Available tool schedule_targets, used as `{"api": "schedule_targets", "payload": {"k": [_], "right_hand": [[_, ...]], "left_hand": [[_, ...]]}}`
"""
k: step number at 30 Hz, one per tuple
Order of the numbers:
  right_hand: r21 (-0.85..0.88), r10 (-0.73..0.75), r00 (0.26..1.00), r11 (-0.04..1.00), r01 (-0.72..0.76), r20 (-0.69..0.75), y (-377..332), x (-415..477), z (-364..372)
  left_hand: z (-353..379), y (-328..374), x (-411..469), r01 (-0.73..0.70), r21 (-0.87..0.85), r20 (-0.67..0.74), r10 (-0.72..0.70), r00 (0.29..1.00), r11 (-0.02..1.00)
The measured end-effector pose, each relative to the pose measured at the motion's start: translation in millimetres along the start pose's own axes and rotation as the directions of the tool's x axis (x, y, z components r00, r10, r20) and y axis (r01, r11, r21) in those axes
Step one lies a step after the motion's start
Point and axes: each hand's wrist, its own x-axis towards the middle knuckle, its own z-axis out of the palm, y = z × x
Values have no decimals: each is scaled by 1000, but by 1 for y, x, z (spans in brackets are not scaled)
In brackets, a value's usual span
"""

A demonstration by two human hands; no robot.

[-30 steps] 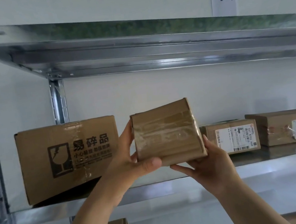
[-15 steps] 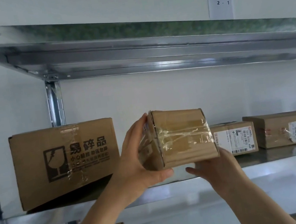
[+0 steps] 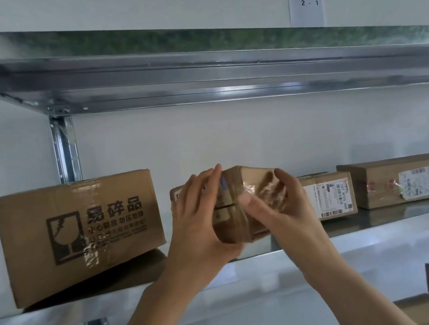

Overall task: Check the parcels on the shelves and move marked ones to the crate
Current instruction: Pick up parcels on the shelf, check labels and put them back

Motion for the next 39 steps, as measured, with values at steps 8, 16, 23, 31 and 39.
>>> {"api": "schedule_targets", "payload": {"k": [8, 16, 23, 31, 39], "right_hand": [[310, 121, 992, 945, -105, -33, 15, 9, -7], [427, 133, 991, 898, -111, -23, 31, 15, -19], [442, 112, 993, 890, -113, 28, 46, 25, -13], [164, 167, 985, 974, -157, -52, 85, 49, -10], [85, 169, 986, 982, -167, -17, 108, 71, -2]], "left_hand": [[-11, 6, -2, -55, 53, -30, 57, 998, 997], [-28, -21, -15, 360, -251, -149, -403, 903, 899], [-18, -26, -11, 417, -459, -95, -509, 855, 785], [8, -49, -6, 486, -419, -105, -573, 813, 766], [29, -64, 1, 548, -352, -120, -617, 778, 759]]}}
